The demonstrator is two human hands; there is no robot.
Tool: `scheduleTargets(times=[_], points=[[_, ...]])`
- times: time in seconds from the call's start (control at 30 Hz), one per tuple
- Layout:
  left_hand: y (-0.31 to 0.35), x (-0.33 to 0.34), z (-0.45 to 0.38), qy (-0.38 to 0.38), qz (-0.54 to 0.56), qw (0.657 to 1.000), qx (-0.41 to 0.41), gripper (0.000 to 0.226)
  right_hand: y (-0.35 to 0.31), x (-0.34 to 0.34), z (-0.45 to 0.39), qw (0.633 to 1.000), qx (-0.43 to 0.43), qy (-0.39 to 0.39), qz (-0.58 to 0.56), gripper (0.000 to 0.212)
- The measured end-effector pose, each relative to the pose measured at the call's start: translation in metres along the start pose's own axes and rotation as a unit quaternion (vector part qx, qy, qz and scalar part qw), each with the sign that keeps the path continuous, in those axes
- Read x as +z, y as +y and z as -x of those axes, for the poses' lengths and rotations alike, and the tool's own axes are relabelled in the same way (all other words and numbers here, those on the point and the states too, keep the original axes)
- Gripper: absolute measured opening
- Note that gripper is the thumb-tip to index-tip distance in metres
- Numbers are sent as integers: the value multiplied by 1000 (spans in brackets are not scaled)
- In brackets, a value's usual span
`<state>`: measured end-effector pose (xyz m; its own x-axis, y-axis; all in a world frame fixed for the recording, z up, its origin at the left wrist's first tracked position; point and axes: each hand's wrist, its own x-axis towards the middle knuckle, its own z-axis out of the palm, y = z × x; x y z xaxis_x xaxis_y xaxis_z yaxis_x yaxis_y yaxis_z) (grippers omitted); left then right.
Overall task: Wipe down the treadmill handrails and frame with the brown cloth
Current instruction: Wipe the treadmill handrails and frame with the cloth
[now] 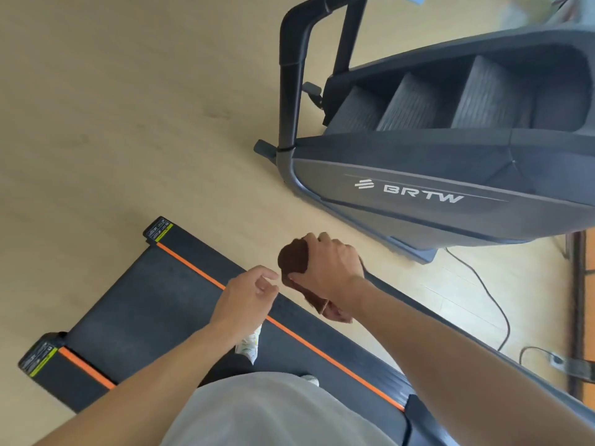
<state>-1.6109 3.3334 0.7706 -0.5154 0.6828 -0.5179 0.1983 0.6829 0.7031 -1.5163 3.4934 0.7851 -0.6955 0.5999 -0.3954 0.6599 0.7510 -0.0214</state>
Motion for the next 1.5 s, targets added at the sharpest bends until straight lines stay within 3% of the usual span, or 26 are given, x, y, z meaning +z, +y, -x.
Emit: scheduleTargets(times=[0.13,0.23,0.33,0.43,0.53,0.67,0.8,0.9,1.0,1.1,1.23,1.4,1.5], points=[[-12,-28,-10,11,7,1000,2,11,-35,-18,-45,980,-50,-150,122,33],[-14,-43,-21,26,24,999,10,11,-46,-19,-58,958,-71,-210,182,28],[-1,-45,-39,58,47,997,37,9,-33,-10,-48,972,-73,-160,154,40],[29,-27,-59,69,61,990,104,7,-12,2,-20,996,-10,-64,54,61],[65,5,-76,22,48,979,197,8,6,18,14,997,78,4,-8,84],[110,52,-87,-62,-4,960,274,8,38,39,62,989,129,77,-11,94],[133,89,-79,-146,-126,926,324,18,94,49,117,975,212,62,-26,106],[127,96,-78,-168,-218,903,329,33,144,50,168,953,300,23,-44,102],[120,88,-84,-183,-205,904,327,38,190,48,211,921,384,-22,-60,99],[113,67,-92,-157,-177,919,315,38,213,46,220,905,414,-69,-65,100],[80,34,-107,-106,-107,956,251,33,211,49,207,913,393,-89,-68,105],[50,22,-104,-72,-4,985,156,33,159,50,148,962,264,-24,-60,110],[52,14,-98,-36,34,987,155,32,97,39,91,983,158,31,-88,96]])
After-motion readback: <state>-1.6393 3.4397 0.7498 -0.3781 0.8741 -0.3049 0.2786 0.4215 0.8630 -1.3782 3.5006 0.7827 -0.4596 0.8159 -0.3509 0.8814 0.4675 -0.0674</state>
